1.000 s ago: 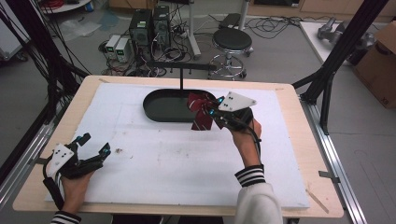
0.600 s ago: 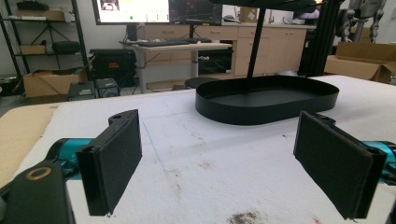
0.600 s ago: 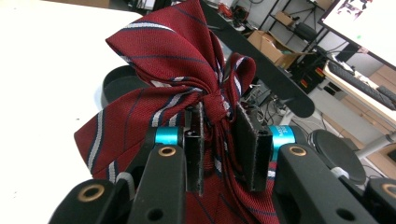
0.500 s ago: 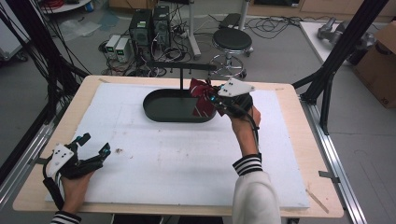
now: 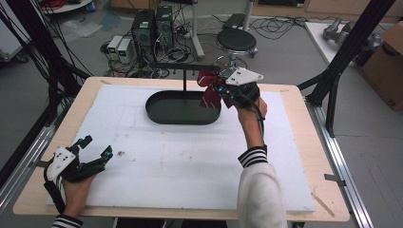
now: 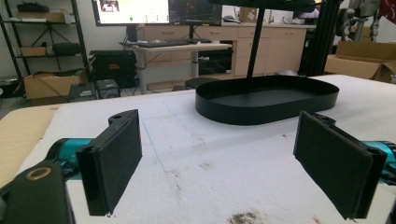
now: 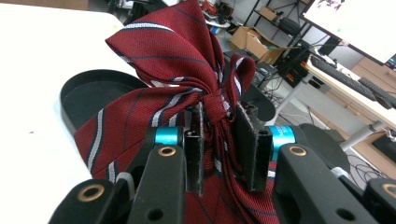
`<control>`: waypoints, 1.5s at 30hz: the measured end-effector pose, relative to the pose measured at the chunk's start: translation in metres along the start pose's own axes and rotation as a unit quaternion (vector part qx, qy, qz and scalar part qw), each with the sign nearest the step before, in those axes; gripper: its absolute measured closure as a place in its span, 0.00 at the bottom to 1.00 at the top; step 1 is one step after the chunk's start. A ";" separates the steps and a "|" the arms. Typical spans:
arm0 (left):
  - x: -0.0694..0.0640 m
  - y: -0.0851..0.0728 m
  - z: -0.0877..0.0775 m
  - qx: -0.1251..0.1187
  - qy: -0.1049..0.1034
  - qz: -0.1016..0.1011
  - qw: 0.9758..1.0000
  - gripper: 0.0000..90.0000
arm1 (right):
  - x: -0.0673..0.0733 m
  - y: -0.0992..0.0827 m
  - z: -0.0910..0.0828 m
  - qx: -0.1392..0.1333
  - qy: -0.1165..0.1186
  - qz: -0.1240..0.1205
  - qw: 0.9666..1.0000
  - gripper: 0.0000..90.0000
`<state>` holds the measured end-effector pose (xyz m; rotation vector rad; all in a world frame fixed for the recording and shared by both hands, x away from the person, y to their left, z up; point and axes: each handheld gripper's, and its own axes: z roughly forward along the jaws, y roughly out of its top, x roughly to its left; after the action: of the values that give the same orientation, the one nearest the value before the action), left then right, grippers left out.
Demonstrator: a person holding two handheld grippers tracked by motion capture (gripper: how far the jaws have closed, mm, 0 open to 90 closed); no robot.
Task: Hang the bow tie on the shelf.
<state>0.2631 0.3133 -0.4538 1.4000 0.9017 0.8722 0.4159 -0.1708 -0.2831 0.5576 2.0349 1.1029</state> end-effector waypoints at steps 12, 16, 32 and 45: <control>0.000 0.000 0.000 -0.001 0.000 0.000 1.000 0.17 | -0.012 -0.006 0.016 0.021 -0.016 0.002 1.000 0.82; 0.000 0.000 0.000 -0.003 0.001 0.000 1.000 0.17 | -0.015 -0.010 0.021 0.022 -0.021 0.009 1.000 0.82; -0.001 0.000 0.000 -0.006 0.002 0.000 1.000 0.17 | -0.029 -0.011 0.048 0.036 -0.037 0.009 0.999 0.82; -0.001 0.000 -0.001 -0.006 0.002 0.001 1.000 0.17 | -0.029 -0.017 0.057 0.048 -0.028 0.016 0.998 0.82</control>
<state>0.2623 0.3127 -0.4541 1.3896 0.8986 0.8804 0.4780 -0.1689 -0.3059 0.6646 2.0446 1.0001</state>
